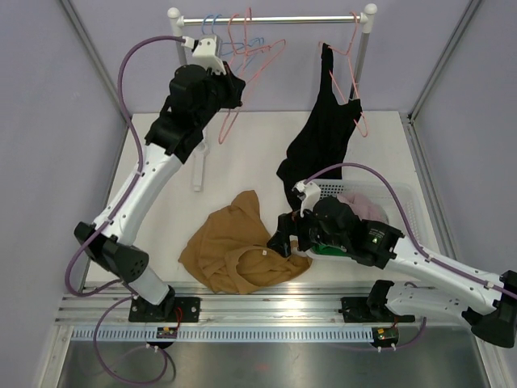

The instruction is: Remove the tank top from the hanger

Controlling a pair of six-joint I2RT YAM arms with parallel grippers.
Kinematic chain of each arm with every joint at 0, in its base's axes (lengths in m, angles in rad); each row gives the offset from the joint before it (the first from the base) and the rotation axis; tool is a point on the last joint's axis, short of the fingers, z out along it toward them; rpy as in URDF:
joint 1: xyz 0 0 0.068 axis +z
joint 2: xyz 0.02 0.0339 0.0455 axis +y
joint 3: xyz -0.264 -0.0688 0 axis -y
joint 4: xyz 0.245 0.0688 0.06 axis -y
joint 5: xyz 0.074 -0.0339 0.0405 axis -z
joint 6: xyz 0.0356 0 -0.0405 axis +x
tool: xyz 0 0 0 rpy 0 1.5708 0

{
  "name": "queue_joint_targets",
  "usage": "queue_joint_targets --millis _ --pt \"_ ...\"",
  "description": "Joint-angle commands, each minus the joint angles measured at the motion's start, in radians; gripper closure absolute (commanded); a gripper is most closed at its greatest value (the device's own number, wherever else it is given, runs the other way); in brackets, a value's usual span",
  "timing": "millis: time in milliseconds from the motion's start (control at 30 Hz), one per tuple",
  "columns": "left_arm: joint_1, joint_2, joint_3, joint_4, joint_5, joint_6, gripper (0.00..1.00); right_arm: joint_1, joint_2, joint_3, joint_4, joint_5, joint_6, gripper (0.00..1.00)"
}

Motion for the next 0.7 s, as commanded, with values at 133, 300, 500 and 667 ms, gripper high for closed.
queue_joint_targets --millis 133,300,500,667 --pt "0.064 0.226 0.312 -0.06 0.084 -0.027 1.0 0.007 -0.063 -0.035 0.016 0.027 0.008 0.01" --pt "0.083 0.282 0.339 -0.13 -0.003 -0.053 1.0 0.008 -0.085 -0.05 0.018 0.016 0.012 0.01" --pt "0.104 0.153 0.092 -0.009 -0.068 -0.095 1.0 0.008 -0.083 -0.049 0.029 0.018 0.009 0.0" --pt "0.119 0.108 0.034 0.003 -0.097 -0.109 1.0 0.008 -0.048 -0.038 0.032 0.036 0.002 0.0"
